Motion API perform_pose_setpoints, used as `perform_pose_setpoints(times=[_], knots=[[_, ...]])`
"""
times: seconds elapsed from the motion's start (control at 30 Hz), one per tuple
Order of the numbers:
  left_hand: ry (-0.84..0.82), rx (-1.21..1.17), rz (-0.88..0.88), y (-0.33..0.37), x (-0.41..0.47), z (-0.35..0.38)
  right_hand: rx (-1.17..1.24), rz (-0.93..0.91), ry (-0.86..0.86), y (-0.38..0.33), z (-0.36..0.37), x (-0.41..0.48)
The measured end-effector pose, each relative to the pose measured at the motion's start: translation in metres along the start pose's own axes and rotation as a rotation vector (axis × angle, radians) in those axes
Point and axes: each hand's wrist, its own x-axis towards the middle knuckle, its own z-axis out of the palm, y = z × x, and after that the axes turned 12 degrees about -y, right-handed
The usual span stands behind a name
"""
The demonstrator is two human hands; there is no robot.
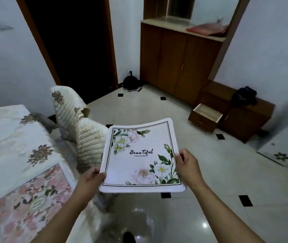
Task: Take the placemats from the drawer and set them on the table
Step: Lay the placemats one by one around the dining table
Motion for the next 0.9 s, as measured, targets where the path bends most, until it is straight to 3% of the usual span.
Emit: perform_pose_setpoints(times=[0.2, 0.43, 0.7, 0.9], knots=[[-0.118, -0.017, 0.074, 0.053, 0.097, 0.028, 0.010, 0.052, 0.087, 0.007, -0.050, 0.077], [-0.104, -0.014, 0.050, 0.098, 0.194, 0.068, 0.080, 0.063, 0.048, 0.033, -0.087, 0.185], [0.125, -0.086, -0.007, 0.146, 0.280, 0.095, -0.003, -0.098, -0.174, 0.022, -0.112, 0.372], [0.314, -0.187, -0.041, 0.162, 0.313, 0.083, -0.009, -0.206, -0.364, -0.026, -0.080, 0.483]])
